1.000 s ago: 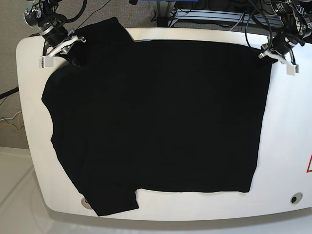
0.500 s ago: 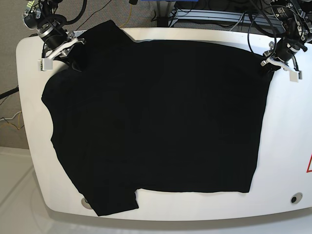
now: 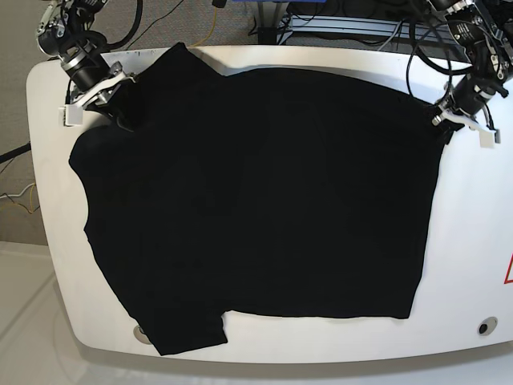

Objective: Fold the T-shirt properly
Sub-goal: 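Lift both grippers holding the shirt edge and pull it taut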

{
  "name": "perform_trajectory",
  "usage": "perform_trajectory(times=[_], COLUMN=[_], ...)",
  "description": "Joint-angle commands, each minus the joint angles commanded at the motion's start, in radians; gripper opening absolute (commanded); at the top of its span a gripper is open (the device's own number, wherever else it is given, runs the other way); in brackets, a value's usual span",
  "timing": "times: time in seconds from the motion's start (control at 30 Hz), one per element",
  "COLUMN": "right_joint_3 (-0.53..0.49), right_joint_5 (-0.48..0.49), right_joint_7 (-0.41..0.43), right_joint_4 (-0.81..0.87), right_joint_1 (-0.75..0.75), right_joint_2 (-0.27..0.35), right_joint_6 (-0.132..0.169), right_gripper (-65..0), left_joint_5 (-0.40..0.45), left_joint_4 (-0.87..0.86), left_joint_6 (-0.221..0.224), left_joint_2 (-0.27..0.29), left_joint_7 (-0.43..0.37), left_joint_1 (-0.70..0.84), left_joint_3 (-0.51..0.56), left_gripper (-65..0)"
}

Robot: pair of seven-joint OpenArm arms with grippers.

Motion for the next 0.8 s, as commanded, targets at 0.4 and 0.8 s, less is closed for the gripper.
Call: perform_trajectory(times=[0.4,0.8], right_joint_3=[0.0,-0.025], right_joint_5=[-0.005,-0.106], right_joint_7=[0.0,0.0], right_joint_4=[-0.003,-0.078], right_joint_1=[0.08,0.193], right_joint_2=[0.003,0.018], right_joint_6=[-0.005,-0.005], right_gripper=[-65.0,-65.0], left_joint_5=[0.003,0.132], left_joint_4=[0.0,-0.006], left_joint_6=[0.061,0.063], left_joint_2=[0.0,0.002], left_joint_7=[0.0,-0.002], left_joint_1=[-0.092,-0.169], left_joint_3=[0.0,0.003], left_gripper=[-64.0,-64.1])
